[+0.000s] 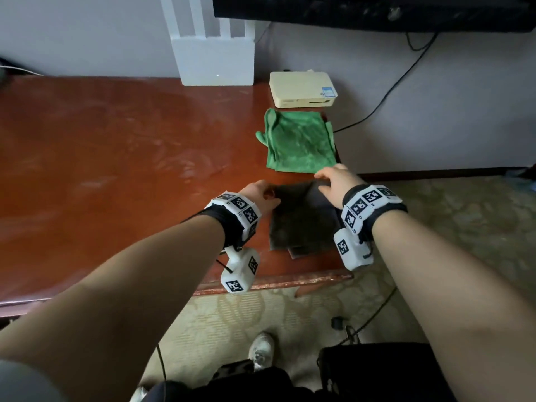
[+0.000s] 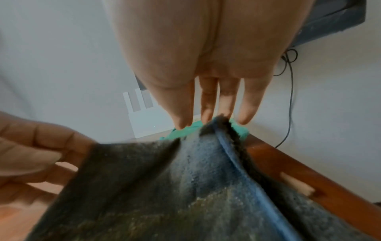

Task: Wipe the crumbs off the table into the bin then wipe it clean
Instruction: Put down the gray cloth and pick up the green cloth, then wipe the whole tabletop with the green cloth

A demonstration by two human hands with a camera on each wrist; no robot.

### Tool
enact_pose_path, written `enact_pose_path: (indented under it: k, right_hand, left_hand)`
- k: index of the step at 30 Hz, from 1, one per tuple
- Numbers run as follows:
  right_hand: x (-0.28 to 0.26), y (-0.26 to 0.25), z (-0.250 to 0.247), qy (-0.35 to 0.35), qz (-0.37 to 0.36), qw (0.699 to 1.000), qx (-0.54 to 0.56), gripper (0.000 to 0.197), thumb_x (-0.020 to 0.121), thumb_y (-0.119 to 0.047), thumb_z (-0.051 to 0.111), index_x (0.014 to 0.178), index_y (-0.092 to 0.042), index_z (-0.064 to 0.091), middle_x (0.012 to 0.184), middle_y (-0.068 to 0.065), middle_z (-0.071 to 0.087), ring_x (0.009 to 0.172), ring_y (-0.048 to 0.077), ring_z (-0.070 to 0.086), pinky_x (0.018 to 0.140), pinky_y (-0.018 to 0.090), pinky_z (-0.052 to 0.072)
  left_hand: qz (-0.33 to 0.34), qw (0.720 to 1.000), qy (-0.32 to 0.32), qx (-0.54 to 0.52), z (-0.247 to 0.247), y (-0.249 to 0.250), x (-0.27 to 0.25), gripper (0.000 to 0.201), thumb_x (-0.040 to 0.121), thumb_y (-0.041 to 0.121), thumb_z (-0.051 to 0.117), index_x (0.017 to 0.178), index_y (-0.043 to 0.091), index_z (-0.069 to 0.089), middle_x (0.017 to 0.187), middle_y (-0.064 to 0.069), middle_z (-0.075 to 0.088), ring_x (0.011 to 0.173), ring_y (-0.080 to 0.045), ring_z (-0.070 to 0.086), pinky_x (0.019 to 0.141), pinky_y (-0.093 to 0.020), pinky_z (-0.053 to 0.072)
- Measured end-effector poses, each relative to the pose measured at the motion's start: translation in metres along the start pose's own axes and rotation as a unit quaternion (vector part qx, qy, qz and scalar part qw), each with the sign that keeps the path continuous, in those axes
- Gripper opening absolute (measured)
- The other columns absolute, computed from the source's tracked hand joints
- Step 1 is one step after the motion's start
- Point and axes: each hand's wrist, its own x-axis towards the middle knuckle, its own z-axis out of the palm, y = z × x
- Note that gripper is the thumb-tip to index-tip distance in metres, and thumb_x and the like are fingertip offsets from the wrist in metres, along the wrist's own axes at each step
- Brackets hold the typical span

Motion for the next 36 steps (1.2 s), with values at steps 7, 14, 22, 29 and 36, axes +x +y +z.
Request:
enact_pose_path:
  k: [7, 14, 22, 29, 36]
  right_hand:
    - [0.054, -0.014, -0.011, 0.008, 0.054, 0.998, -0.032, 0.055, 0.093, -0.041, 0.047, 0.143, -0.025, 0.031, 0.149, 0.010, 0.023, 0.136, 0.037, 0.024, 0.111, 0.047, 0.029]
    - [0.136, -0.050, 0.000, -0.047, 0.148, 0.987, -0.040, 0.089, 0.079, -0.073, 0.041, 0.149, -0.034, 0.001, 0.158, 0.008, -0.005, 0.143, 0.042, 0.001, 0.114, 0.058, 0.013]
    - [0.153, -0.109, 0.022, -0.081, 0.136, 0.975, -0.154, 0.075, 0.089, -0.054, 0.045, 0.149, -0.030, 0.006, 0.152, 0.009, 0.009, 0.132, 0.041, 0.028, 0.104, 0.047, 0.035]
    - [0.162, -0.163, 0.039, -0.086, 0.014, 0.984, -0.153, 0.063, 0.091, -0.046, 0.047, 0.145, -0.032, 0.017, 0.147, 0.008, 0.020, 0.131, 0.034, 0.029, 0.101, 0.043, 0.038]
    - [0.099, -0.214, 0.076, -0.131, -0.162, 0.963, -0.171, 0.056, 0.093, -0.042, 0.044, 0.143, -0.044, 0.019, 0.145, 0.005, 0.021, 0.128, 0.032, 0.032, 0.100, 0.039, 0.039]
  left_hand:
    - [-0.068, 0.983, 0.052, 0.160, -0.043, -0.076, 0.004, 0.063, 0.088, 0.037, 0.058, 0.144, 0.028, 0.031, 0.150, -0.002, 0.022, 0.138, -0.027, 0.022, 0.113, -0.039, 0.024]
    - [-0.167, 0.962, 0.038, 0.210, -0.106, -0.159, 0.010, 0.077, 0.089, 0.050, 0.051, 0.150, 0.031, 0.007, 0.157, 0.000, -0.005, 0.145, -0.025, -0.008, 0.116, -0.042, 0.005]
    - [-0.139, 0.958, 0.027, 0.249, -0.155, -0.219, 0.043, 0.084, 0.086, 0.062, 0.045, 0.149, 0.033, -0.002, 0.157, -0.002, -0.011, 0.144, -0.024, -0.012, 0.118, -0.038, -0.003]
    - [-0.121, 0.941, -0.038, 0.315, -0.159, -0.230, 0.050, 0.083, 0.087, 0.070, 0.025, 0.146, 0.031, -0.019, 0.154, -0.003, -0.025, 0.142, -0.028, -0.022, 0.115, -0.044, -0.009]
    - [-0.108, 0.944, -0.048, 0.307, -0.160, -0.235, 0.053, 0.084, 0.087, 0.069, 0.027, 0.146, 0.030, -0.019, 0.153, -0.004, -0.026, 0.141, -0.029, -0.023, 0.114, -0.046, -0.010]
